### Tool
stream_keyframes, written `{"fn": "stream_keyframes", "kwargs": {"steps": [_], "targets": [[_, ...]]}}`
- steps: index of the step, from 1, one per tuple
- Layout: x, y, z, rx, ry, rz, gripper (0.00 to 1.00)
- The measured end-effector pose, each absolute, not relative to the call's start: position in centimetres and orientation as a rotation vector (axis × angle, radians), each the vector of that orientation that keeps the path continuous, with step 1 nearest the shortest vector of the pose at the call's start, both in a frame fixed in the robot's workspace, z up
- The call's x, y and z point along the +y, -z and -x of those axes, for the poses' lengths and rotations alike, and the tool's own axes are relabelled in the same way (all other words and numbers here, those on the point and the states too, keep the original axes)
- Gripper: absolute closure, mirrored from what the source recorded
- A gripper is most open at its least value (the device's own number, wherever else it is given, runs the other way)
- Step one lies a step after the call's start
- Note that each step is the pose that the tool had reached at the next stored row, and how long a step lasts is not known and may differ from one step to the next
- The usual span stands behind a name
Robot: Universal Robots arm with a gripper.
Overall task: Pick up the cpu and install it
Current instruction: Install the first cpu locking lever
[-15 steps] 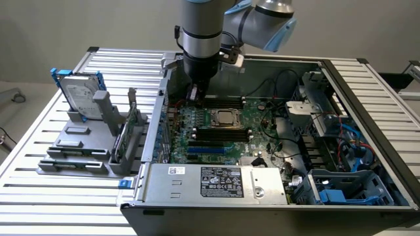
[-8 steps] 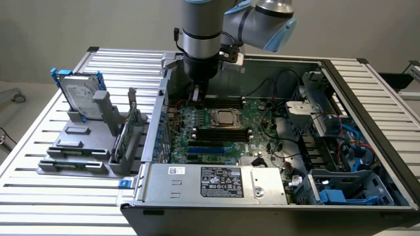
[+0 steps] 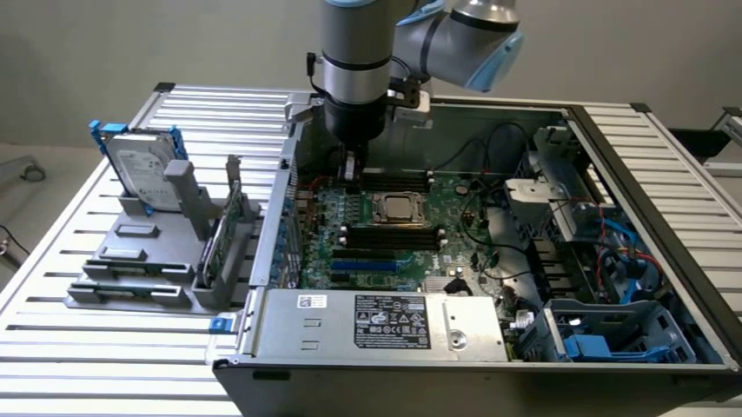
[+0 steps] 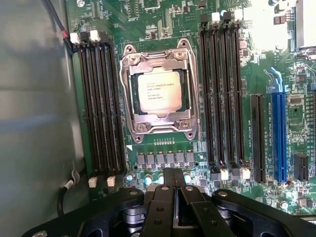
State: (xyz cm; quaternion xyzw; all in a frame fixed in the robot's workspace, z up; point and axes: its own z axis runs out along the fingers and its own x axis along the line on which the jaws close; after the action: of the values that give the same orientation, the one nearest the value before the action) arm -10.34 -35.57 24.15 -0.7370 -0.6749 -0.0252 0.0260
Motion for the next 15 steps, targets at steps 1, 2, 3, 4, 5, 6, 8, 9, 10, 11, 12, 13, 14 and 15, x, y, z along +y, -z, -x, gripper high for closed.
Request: {"fn": "stream_keyframes", "kwargs": {"steps": [1, 2, 3, 4, 5, 6, 8, 9, 10, 11, 12, 13, 14, 15], "targets": [[-35.56, -24.13, 10.34, -2.098, 0.078, 2.268, 0.89], [-35.54, -24.12, 10.34, -2.110, 0.079, 2.259, 0.89], [-35.52, -24.11, 10.34, -2.123, 0.079, 2.249, 0.89], [-35.50, -24.10, 10.34, -2.134, 0.079, 2.240, 0.89], [-35.48, -24.08, 10.34, -2.146, 0.080, 2.230, 0.89], [-35.47, -24.07, 10.34, -2.158, 0.080, 2.221, 0.89], [-35.46, -24.07, 10.34, -2.181, 0.081, 2.200, 0.89], [-35.46, -24.07, 10.34, -2.193, 0.081, 2.190, 0.89], [-35.46, -24.07, 10.34, -2.205, 0.081, 2.179, 0.89], [-35.46, -24.07, 10.34, -2.216, 0.081, 2.168, 0.89], [-35.42, -24.07, 10.34, -2.221, 0.079, 2.164, 0.89], [-35.42, -24.07, 10.33, -2.222, 0.078, 2.164, 0.89], [-35.42, -24.07, 10.34, -2.222, 0.078, 2.164, 0.89], [-35.42, -24.07, 10.33, -2.222, 0.078, 2.164, 0.89]]}}
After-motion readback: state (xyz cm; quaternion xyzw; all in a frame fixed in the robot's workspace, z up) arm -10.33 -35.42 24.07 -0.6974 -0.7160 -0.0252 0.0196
